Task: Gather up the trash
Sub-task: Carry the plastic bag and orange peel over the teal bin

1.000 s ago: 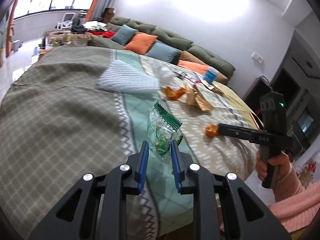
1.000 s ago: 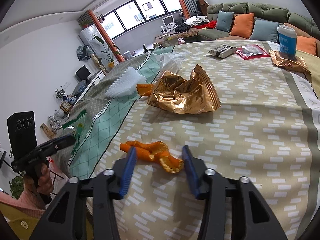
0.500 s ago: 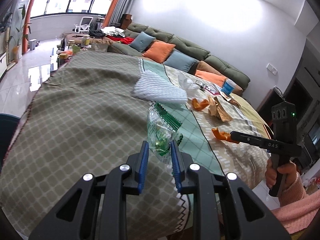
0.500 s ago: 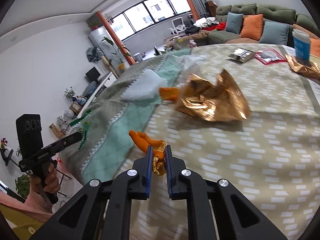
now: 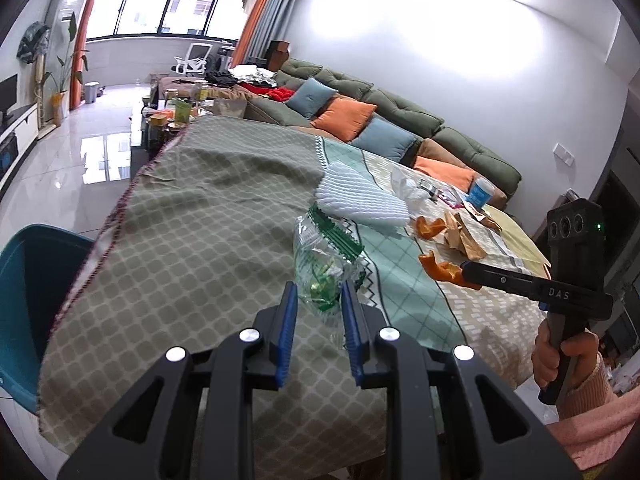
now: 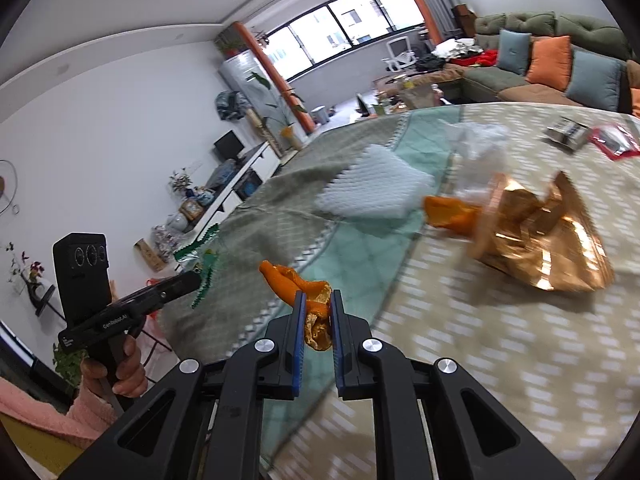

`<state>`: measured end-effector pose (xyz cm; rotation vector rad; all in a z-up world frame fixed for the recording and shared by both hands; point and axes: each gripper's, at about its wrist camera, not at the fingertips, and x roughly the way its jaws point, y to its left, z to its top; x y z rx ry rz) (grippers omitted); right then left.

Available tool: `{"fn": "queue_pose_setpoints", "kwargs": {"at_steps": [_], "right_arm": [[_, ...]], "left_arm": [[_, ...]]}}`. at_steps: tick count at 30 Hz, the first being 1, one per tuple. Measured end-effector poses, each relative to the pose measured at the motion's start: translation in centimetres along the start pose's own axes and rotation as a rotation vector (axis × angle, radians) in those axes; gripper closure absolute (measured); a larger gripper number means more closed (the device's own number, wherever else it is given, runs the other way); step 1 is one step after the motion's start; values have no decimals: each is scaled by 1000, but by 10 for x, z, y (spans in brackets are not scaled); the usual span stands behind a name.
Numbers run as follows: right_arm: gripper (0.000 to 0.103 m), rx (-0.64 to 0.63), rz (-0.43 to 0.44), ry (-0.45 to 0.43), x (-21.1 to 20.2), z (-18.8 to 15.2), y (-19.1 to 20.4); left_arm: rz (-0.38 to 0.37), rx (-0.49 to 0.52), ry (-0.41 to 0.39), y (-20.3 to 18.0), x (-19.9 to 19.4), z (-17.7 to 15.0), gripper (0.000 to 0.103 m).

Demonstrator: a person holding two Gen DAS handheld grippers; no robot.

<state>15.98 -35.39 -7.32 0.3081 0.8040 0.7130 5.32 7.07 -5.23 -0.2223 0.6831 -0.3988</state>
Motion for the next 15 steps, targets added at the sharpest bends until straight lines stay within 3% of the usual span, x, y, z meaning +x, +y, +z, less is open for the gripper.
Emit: {"fn": "queue_pose_setpoints", "kwargs": {"at_steps": [15], "right_arm": [[91, -70, 104, 61, 43, 12, 37]], "left_arm": [[77, -40, -46, 23, -27, 5, 79]]}}
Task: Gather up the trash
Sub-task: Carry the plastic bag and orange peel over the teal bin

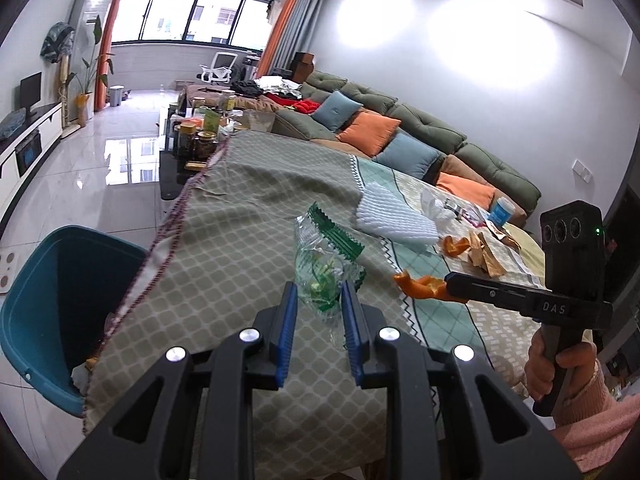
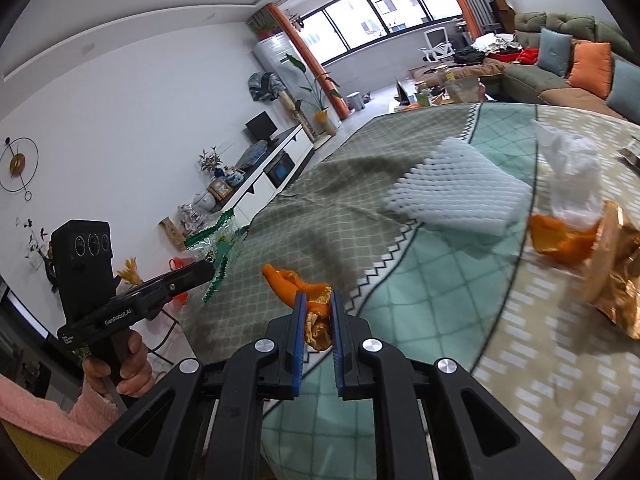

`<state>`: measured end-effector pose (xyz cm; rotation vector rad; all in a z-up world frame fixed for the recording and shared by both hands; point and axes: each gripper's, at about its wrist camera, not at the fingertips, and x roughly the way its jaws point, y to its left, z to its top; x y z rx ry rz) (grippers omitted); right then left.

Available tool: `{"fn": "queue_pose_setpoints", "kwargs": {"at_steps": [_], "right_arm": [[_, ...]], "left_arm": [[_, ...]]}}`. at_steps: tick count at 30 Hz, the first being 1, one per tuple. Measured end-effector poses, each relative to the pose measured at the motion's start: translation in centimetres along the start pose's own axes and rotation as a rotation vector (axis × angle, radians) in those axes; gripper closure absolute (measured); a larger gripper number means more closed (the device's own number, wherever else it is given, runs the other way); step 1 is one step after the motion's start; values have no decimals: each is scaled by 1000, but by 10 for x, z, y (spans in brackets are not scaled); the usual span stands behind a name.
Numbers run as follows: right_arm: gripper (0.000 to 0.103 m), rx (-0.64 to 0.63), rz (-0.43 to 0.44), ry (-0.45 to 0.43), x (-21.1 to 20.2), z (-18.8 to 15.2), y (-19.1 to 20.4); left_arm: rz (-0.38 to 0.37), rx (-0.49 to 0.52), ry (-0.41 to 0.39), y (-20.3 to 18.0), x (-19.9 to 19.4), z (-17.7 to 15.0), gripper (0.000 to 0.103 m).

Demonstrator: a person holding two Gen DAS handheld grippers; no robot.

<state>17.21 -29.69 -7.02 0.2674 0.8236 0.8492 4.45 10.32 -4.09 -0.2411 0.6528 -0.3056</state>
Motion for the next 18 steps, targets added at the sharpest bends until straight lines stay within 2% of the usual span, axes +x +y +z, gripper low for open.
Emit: {"fn": "queue_pose_setpoints", "kwargs": {"at_steps": [11, 18], "right_arm": [[91, -29, 26, 27, 19, 8, 15], [91, -54, 61, 36, 35, 20, 28]], "left_arm": [[60, -36, -27, 22, -13, 3, 79], [123, -60, -55, 42, -29, 5, 79]]}}
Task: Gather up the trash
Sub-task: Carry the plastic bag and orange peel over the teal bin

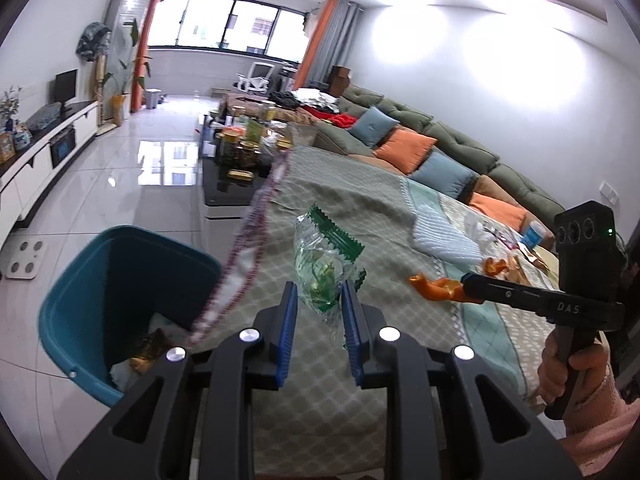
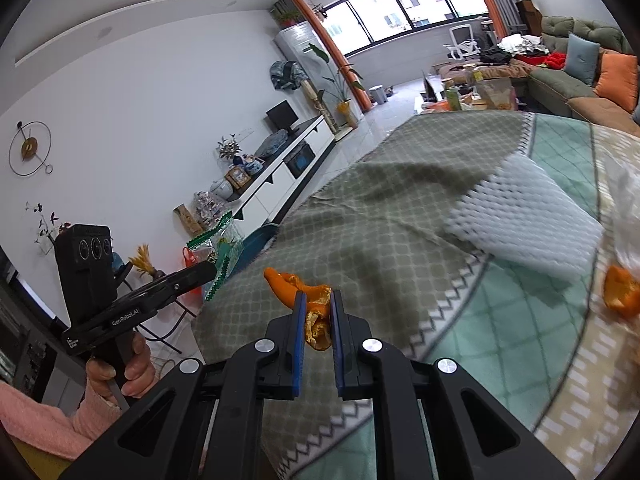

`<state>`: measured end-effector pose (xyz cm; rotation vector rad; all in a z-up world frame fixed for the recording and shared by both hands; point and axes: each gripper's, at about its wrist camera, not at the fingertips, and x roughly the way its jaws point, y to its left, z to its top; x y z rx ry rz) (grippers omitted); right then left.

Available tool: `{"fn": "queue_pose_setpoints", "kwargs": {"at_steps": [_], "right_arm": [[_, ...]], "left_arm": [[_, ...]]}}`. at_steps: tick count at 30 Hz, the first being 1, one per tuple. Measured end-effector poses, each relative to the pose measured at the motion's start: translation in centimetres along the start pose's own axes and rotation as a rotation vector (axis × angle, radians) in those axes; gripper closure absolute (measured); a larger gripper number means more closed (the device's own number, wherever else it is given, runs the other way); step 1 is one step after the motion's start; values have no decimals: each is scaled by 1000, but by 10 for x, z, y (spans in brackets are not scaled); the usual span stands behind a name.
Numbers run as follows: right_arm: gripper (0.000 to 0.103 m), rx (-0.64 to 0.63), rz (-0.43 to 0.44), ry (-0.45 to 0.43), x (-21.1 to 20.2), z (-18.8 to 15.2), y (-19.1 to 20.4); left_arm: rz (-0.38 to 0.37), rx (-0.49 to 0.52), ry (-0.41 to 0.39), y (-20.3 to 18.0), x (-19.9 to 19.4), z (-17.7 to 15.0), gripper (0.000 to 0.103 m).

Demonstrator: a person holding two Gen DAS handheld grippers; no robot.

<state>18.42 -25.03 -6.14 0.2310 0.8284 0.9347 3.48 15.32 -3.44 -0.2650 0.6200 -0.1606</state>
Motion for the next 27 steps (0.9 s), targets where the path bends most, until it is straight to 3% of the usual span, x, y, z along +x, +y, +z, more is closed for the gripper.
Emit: {"fn": "queue_pose_setpoints", "kwargs": {"at_steps": [13, 27], "right_arm": [[91, -71, 82, 50, 54, 30, 37], [91, -158, 117, 121, 112, 48, 76]], "left_arm": [[156, -87, -29, 55, -17, 4, 79], [246, -147, -21, 95, -17, 7, 79]]}}
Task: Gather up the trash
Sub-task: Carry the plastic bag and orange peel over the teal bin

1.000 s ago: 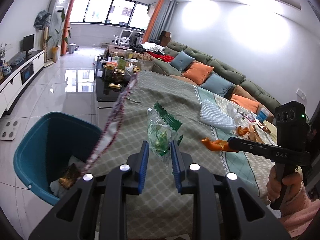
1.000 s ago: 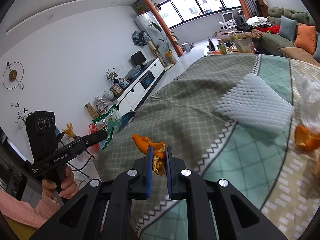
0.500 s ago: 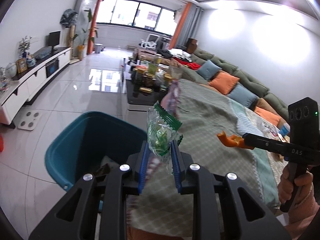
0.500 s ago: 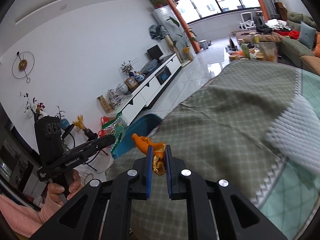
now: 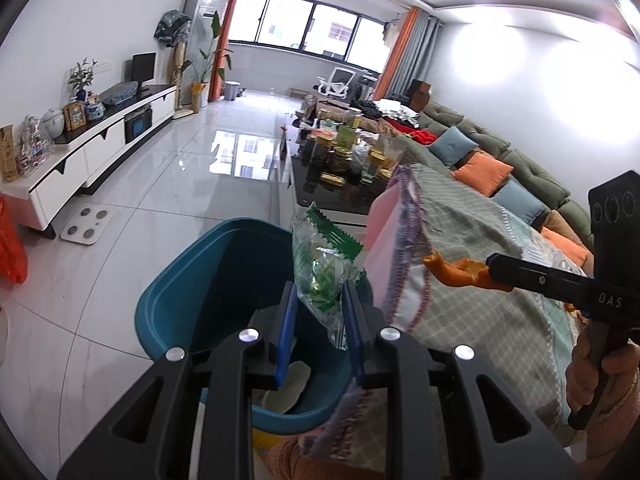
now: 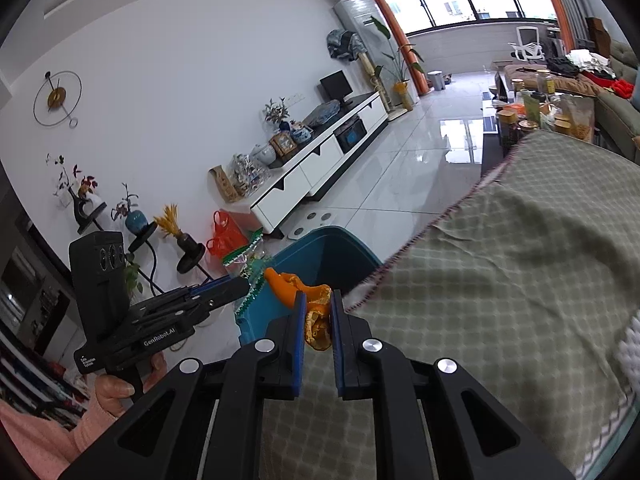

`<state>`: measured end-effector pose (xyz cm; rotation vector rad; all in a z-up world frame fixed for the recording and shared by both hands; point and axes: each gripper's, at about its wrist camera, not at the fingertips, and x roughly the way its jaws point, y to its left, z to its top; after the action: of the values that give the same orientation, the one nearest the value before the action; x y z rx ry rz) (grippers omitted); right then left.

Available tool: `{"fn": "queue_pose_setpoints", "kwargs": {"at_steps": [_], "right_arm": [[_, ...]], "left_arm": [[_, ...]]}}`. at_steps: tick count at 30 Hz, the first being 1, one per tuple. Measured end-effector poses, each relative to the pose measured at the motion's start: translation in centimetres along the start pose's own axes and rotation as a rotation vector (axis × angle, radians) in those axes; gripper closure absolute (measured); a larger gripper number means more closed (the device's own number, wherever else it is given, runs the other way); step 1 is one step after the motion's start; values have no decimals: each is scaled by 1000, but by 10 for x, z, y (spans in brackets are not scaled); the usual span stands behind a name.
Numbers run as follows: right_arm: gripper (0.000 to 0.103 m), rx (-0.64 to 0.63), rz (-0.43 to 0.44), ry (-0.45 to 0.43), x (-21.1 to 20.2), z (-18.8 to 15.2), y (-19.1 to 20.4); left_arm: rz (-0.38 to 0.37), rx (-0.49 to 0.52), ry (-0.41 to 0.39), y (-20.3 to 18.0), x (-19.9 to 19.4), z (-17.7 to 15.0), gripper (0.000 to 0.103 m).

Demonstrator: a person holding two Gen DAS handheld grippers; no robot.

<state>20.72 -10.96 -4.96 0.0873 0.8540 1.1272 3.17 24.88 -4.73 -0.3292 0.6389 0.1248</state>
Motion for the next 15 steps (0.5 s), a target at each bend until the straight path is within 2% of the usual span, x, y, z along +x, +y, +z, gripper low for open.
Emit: {"fn": "queue_pose_setpoints", "kwargs": {"at_steps": [15], "right_arm": [[91, -37, -7, 81, 54, 18, 17]], "left_arm": [[53, -56, 55, 24, 24, -2, 78]]}}
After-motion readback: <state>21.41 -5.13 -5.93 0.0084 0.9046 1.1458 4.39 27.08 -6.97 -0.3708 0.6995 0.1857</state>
